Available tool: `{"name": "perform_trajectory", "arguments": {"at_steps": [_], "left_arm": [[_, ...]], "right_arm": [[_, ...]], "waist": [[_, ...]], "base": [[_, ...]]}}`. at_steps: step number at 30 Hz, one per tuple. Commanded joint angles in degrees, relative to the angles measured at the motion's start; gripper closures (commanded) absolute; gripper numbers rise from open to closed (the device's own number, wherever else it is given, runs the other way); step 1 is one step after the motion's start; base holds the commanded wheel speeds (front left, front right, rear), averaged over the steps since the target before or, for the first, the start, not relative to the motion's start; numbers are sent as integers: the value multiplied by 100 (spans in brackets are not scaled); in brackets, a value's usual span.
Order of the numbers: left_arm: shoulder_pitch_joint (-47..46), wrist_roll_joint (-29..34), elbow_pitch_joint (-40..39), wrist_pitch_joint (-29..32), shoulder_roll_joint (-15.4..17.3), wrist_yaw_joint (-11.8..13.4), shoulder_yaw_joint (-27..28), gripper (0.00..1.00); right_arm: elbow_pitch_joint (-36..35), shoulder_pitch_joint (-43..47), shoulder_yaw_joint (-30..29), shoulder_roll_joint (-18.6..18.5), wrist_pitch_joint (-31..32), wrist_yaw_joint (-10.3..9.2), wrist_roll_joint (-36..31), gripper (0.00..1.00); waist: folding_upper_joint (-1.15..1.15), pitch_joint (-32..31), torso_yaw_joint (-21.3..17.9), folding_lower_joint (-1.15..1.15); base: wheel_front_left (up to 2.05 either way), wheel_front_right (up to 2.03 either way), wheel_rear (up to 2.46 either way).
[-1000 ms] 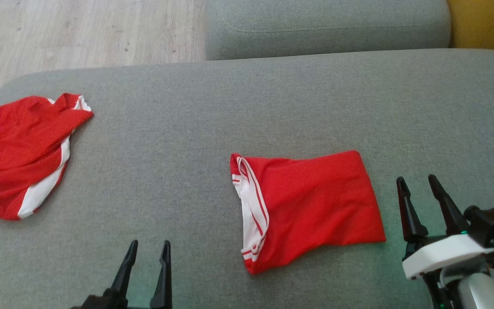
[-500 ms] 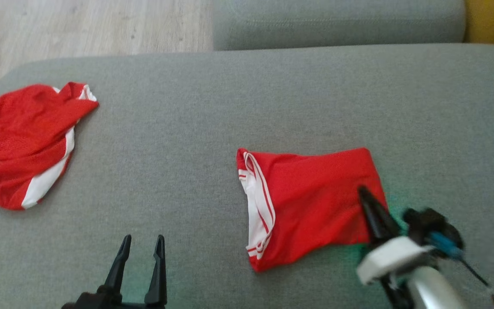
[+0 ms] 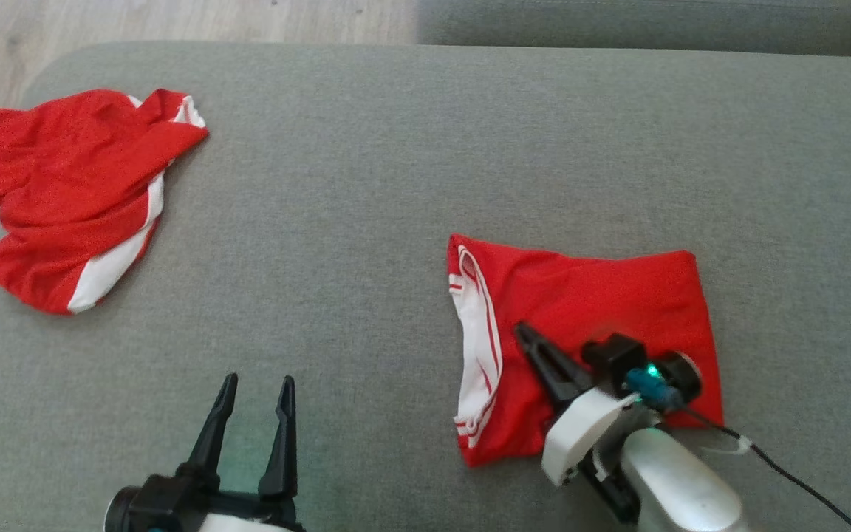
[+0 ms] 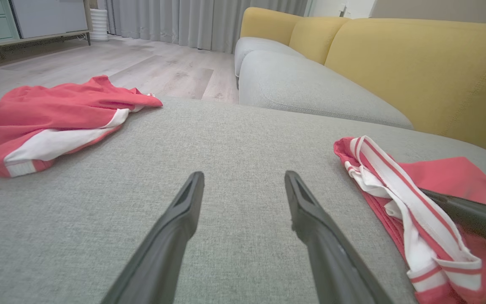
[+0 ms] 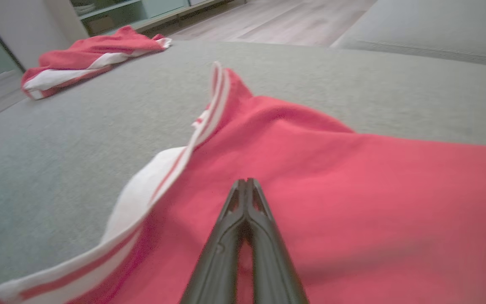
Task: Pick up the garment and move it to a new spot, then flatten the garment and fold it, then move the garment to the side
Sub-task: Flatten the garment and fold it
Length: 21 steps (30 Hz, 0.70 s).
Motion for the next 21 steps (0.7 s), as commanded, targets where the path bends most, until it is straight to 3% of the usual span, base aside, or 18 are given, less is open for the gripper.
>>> {"name": "perform_trajectory", "arguments": {"at_steps": [1, 14, 19, 20, 21], "left_arm": [[-156, -5, -144, -55, -26, -5, 163, 0], [-130, -45, -109, -55, -26, 20, 126, 0], [-106, -57, -159, -55, -26, 62, 204, 0], [-97, -49, -168, -55, -26, 64, 230, 0], [-86, -41, -168, -55, -26, 62, 258, 0]], "right_arm": [[-115, -185, 218, 125, -76, 39, 82, 100], [-140, -367, 1651, 127, -119, 39, 801, 100], [-348, -421, 1378, 127, -129, 39, 779, 100], [-465, -385, 1202, 127, -129, 39, 694, 95], [-602, -320, 987, 127, -130, 39, 583, 80]], "waist": [[0, 2, 42, -1], [0, -72, 145, -1], [0, -180, -40, -1], [0, -215, -94, -1], [0, -266, -150, -1]], "base": [[0, 0, 0], [0, 0, 0], [0, 0, 0], [0, 0, 0], [0, 0, 0]]}}
